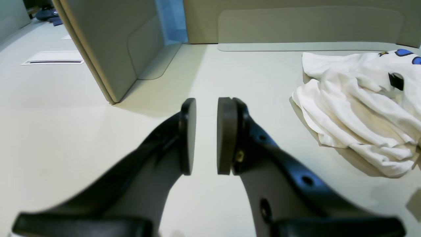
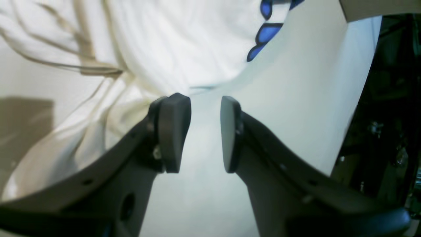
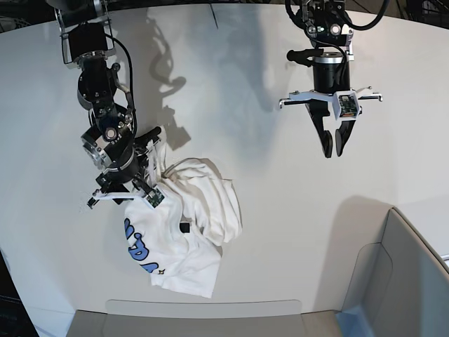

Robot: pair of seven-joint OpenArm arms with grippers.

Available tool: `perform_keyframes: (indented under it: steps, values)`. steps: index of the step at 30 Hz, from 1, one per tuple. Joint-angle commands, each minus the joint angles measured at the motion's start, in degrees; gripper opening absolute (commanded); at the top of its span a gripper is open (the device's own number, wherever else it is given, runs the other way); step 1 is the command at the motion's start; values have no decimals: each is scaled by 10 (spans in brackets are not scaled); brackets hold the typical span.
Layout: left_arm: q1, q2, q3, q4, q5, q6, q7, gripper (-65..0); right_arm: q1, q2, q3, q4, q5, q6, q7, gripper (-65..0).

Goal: Layout the t-shirt on the table in an organized manner, then fold the t-shirt properly
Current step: 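Lower the right gripper toward the crumpled white t-shirt, then close the right gripper on the t-shirt fabric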

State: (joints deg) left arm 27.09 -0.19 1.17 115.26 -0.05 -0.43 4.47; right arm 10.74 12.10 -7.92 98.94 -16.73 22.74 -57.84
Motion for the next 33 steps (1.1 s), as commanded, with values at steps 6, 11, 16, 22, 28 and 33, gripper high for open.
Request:
perform_keyframes:
  steps: [6,11,16,22,28,33]
  values:
    - [-1,1,-1,5,2,2,-17,-521,41,4,-35,-40,-6,-1,7,-450]
    - [-1,1,-1,3,2,2,-17,-521,35,-4,-62,-42,-5,-1,7,-450]
    - [-1,1,-1,0,2,2,-17,-521,27,-15,-65,-30,-5,-1,2,-450]
    - [-1,1,-1,0,2,2,-17,-521,20,-16,-64,-1,-5,32,-7,-372]
    - [-1,1,-1,-3,2,2,-17,-521,34,-16,-59,-3,-5,85,-41,-242]
    - [-1,1,-1,-12,2,2,-17,-521,34,-16,-59,-3,-5,54,-39,-235]
